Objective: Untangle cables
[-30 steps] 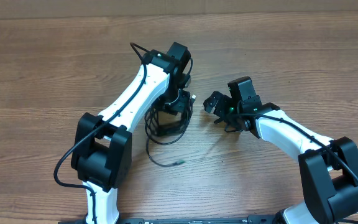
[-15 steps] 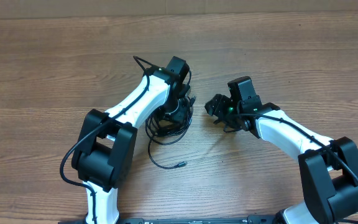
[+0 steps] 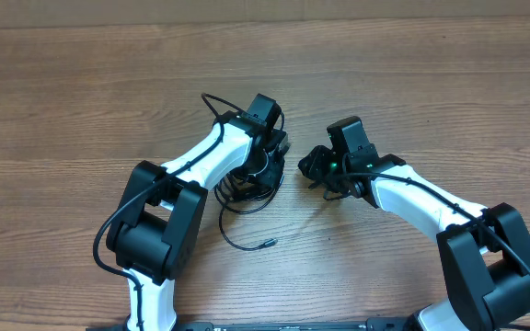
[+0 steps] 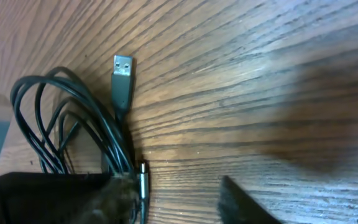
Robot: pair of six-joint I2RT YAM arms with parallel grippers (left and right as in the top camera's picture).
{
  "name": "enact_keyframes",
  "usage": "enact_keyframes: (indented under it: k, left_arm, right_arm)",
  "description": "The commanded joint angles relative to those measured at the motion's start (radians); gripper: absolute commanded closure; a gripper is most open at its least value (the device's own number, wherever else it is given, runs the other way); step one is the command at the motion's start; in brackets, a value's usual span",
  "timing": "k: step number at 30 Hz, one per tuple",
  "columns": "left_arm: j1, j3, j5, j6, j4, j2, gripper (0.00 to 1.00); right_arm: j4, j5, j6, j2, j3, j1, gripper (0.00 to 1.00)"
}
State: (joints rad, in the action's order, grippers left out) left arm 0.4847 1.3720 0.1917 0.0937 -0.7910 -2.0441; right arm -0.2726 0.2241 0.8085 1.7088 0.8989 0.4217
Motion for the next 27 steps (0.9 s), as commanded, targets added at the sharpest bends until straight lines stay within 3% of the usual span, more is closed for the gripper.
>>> enact_keyframes:
  k: [1,6,14,17,23,27]
  left_arm:
    - [-0.004,0.002,0.008,-0.033,-0.018,0.004,0.96]
    - [-0.027,0.101,0.113,-0.049,-0.103,0.004,0.96]
    - [-0.071,0.174,0.228,-0.048,-0.176,0.004,0.96]
    - [-0.073,0.174,0.226,-0.049,-0.176,0.004,0.96]
    - [-0.071,0.173,0.045,-0.049,-0.2,0.004,0.95]
    - [-0.072,0.173,0.008,-0.049,-0.205,0.004,0.96]
  right_arm:
    - [0.006,0.006,0.003,0.005,-0.002,0.014,0.5]
    - [0.027,0.005,0.002,0.01,-0.002,0.034,0.29]
    - [0.104,0.063,0.002,0.073,-0.002,0.037,0.3]
    - [0.145,0.13,-0.06,0.074,-0.002,0.037,0.3]
    - [0.148,0.148,-0.077,0.074,-0.001,0.037,0.3]
    - [0.148,0.207,-0.126,0.074,-0.001,0.037,0.29]
